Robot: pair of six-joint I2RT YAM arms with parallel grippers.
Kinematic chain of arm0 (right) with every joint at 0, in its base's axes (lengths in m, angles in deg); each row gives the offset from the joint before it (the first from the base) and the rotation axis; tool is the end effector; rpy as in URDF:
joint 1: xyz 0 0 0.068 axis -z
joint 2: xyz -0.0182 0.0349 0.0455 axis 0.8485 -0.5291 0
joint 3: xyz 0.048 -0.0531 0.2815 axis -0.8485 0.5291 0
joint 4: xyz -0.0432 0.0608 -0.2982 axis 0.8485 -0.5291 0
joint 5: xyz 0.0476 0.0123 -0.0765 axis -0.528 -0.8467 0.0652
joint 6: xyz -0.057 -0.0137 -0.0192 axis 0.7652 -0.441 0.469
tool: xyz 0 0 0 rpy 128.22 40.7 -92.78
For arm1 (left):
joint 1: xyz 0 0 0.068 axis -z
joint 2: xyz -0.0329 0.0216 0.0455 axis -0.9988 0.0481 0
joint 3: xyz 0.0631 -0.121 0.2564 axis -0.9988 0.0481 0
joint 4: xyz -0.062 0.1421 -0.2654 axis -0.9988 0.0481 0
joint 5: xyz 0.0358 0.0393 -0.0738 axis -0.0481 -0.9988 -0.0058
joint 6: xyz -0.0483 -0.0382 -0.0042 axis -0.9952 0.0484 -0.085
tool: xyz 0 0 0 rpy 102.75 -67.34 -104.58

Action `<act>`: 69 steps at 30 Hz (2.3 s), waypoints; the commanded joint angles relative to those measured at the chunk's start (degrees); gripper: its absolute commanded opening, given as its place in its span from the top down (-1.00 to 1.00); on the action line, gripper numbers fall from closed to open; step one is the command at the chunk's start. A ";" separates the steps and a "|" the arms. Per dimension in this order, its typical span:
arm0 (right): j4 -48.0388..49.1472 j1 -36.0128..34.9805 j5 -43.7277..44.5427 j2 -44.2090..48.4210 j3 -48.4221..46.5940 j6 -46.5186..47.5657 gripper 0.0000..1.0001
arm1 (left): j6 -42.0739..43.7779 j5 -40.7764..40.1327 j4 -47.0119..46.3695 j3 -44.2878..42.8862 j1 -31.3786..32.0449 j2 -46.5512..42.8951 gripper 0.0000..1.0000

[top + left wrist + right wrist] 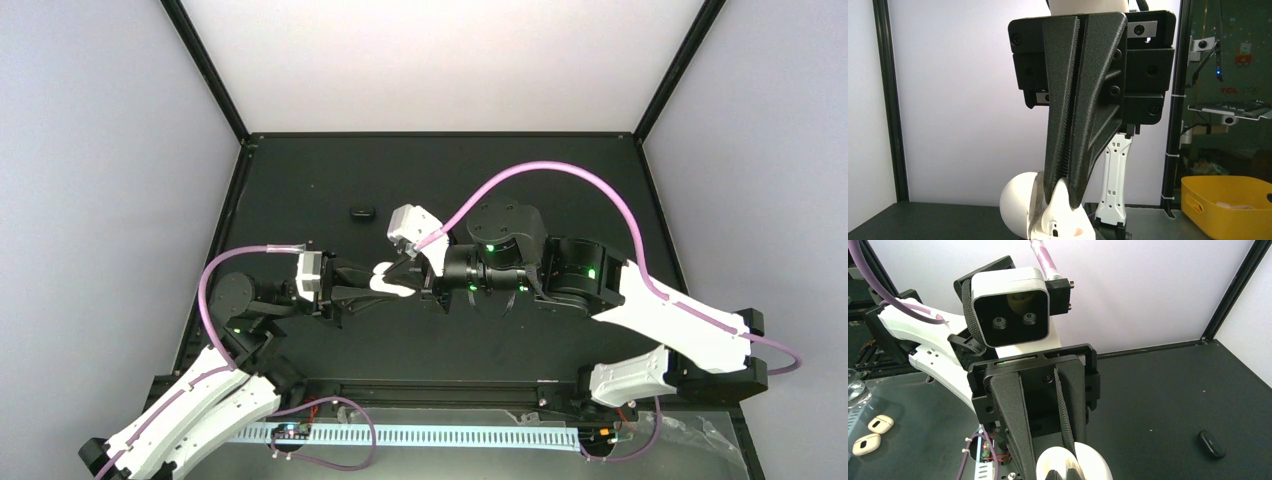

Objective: Insert the wireless bluetooth earbuds into the charging case
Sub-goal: Adjust the earbud with the charging case, then close the charging case.

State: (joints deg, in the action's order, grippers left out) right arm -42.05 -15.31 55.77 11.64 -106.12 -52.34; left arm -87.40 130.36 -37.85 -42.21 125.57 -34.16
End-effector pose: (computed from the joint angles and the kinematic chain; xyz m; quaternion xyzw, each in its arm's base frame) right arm 0.0836 0.2974 0.5124 -0.5053 0.6313 0.3875 0.4427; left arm 0.1100 -0.1291 0.3764 0.4019 0.4384 -0.5561 0.5806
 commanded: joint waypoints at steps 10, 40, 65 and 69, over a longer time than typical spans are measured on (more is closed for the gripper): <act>-7.52 -0.68 -0.35 -4.03 -4.15 0.97 0.98 | -0.90 -1.30 -5.10 -1.38 0.19 0.02 0.97; -10.60 -2.70 -1.89 -6.38 -7.72 1.28 0.86 | -0.47 -3.45 -5.93 -0.52 0.26 -0.94 0.97; -2.09 9.64 7.07 3.54 -1.61 -7.23 -0.18 | -1.07 0.32 -6.48 1.17 0.19 -0.57 0.97; -2.61 9.72 4.49 2.26 -0.13 -7.02 -0.19 | -1.83 2.10 -7.50 1.26 0.24 -0.50 0.97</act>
State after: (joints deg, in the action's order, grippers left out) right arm -43.93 -5.84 60.57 15.34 -107.92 -57.82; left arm -87.97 129.57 -41.50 -40.92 125.70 -34.55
